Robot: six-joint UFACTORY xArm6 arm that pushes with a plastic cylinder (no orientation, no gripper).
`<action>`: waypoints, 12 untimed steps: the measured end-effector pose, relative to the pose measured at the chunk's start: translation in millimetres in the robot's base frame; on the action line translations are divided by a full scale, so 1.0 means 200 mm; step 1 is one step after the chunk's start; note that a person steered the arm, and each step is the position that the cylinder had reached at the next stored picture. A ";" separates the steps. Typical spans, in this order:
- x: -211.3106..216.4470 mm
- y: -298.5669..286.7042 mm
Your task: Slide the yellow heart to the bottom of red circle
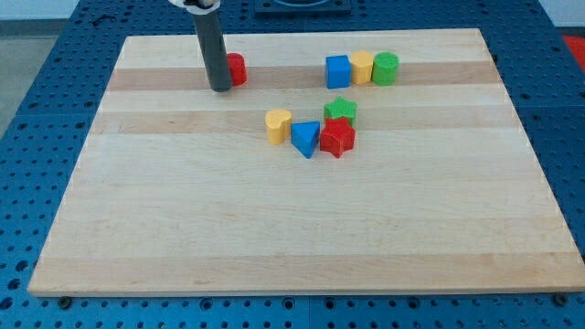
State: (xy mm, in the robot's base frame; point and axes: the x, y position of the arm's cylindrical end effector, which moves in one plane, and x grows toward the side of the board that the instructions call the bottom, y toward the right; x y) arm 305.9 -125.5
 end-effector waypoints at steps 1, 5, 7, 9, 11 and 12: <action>-0.07 0.00; 0.57 0.04; 0.76 0.47; 0.52 0.51; 0.44 0.30; 0.40 0.22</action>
State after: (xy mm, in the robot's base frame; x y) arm 385.0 -80.6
